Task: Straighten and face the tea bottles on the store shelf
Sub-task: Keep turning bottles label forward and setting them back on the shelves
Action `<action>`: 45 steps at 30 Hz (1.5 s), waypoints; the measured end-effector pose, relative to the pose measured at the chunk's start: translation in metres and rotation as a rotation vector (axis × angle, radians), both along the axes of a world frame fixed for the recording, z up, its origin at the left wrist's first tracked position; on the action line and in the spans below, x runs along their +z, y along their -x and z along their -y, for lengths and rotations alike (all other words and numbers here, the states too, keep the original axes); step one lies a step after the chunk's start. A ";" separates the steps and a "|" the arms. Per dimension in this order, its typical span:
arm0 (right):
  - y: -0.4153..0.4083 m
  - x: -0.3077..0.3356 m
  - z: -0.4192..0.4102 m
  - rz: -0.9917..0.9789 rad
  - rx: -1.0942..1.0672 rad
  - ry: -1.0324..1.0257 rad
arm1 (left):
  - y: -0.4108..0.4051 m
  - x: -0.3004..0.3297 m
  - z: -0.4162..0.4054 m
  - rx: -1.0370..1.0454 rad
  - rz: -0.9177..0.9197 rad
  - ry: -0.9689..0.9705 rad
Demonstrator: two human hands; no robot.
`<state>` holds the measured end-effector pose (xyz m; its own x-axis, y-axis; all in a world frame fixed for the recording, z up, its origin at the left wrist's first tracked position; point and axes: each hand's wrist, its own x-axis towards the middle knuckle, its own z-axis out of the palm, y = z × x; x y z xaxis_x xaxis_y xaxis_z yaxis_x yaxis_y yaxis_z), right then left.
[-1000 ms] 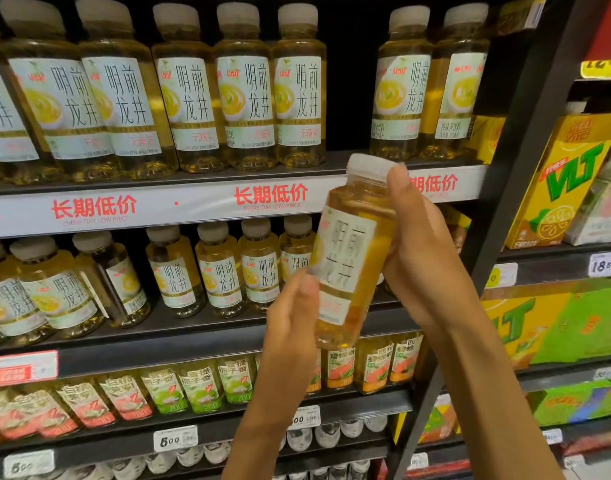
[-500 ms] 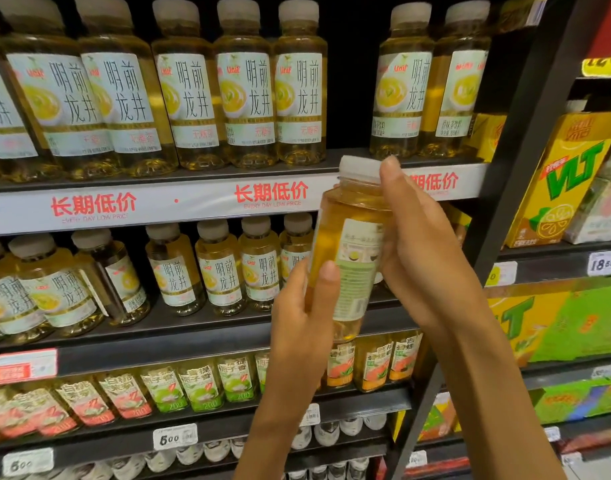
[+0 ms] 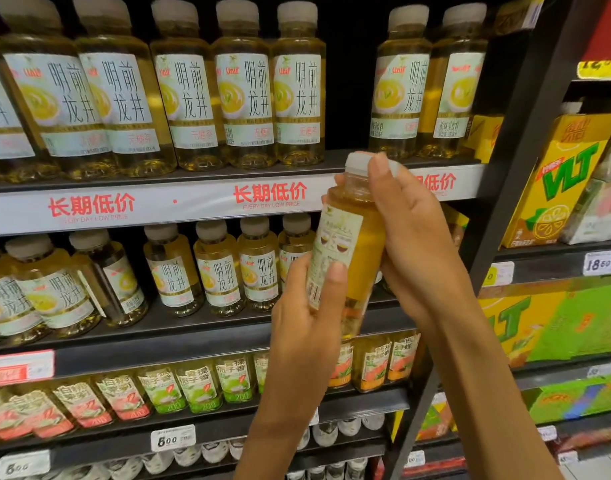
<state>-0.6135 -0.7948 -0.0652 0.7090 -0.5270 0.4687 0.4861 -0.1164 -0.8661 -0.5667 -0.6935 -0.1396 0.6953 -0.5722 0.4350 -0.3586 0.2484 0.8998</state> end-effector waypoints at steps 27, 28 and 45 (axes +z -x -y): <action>-0.015 0.073 0.033 0.387 -0.165 0.304 | -0.037 0.072 0.049 0.215 0.499 0.009; -0.019 0.077 0.037 0.390 -0.182 0.318 | -0.040 0.077 0.053 0.245 0.519 0.018; -0.061 0.090 0.078 0.290 -0.628 0.604 | -0.048 0.093 0.096 0.595 0.552 -0.061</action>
<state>-0.5521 -0.8728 0.0250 0.1870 -0.3828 0.9047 0.3696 -0.8259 -0.4258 -0.5184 -0.7895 -0.0463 0.5849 -0.2080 0.7840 -0.8110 -0.1675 0.5606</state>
